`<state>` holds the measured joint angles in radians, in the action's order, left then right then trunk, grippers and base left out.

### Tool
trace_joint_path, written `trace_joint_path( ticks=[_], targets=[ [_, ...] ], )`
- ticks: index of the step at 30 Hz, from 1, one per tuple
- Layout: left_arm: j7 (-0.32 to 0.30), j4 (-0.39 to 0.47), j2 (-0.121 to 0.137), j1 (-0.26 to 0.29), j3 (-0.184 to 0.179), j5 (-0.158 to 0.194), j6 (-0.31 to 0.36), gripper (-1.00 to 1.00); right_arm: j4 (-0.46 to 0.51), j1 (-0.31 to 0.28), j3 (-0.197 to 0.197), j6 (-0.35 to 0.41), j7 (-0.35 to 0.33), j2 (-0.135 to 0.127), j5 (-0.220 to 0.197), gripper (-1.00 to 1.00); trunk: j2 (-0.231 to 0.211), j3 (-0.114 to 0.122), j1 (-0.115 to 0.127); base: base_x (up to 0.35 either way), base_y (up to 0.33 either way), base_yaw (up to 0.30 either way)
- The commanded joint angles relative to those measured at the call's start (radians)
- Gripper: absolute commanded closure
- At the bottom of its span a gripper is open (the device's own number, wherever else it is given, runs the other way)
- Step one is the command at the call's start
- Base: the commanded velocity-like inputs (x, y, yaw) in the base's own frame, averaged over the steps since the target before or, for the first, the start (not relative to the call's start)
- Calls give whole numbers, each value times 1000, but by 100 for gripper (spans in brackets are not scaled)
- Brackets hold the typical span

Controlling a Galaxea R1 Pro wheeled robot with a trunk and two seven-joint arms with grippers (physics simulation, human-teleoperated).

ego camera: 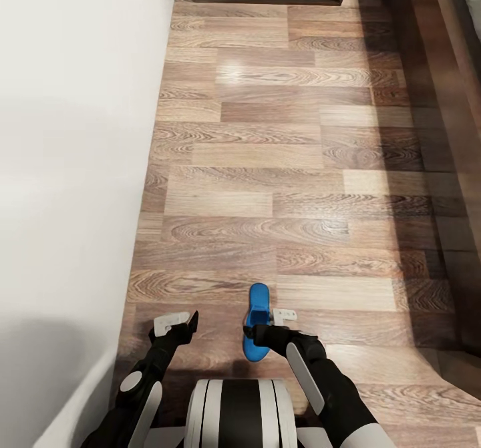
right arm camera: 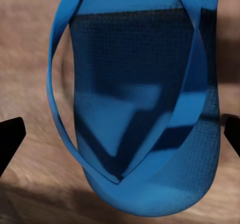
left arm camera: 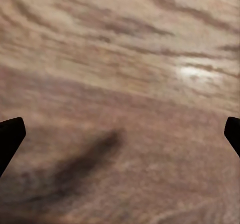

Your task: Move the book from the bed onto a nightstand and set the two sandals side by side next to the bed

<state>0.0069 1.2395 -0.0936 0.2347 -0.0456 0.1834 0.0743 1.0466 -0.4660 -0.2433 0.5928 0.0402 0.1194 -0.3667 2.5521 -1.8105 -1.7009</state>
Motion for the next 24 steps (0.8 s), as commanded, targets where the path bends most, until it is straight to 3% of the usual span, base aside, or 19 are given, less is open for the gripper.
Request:
trace_joint_path(
  ticks=[1,14,15,24],
  targets=[
    [1,1,0,0,0,11,5,-100,1,0,-1,4,4,0,-6,-100,0,0,0,0,0,0],
    [1,1,0,0,0,10,5,-100,1,0,-1,4,4,-1,-6,-100,0,0,0,0,0,0],
    [1,1,0,0,0,10,5,-100,1,0,-1,4,4,-1,-6,100,0,0,0,0,0,0],
    [1,1,0,0,0,10,5,-100,1,0,-1,4,4,0,-6,100,0,0,0,0,0,0]
  ],
)
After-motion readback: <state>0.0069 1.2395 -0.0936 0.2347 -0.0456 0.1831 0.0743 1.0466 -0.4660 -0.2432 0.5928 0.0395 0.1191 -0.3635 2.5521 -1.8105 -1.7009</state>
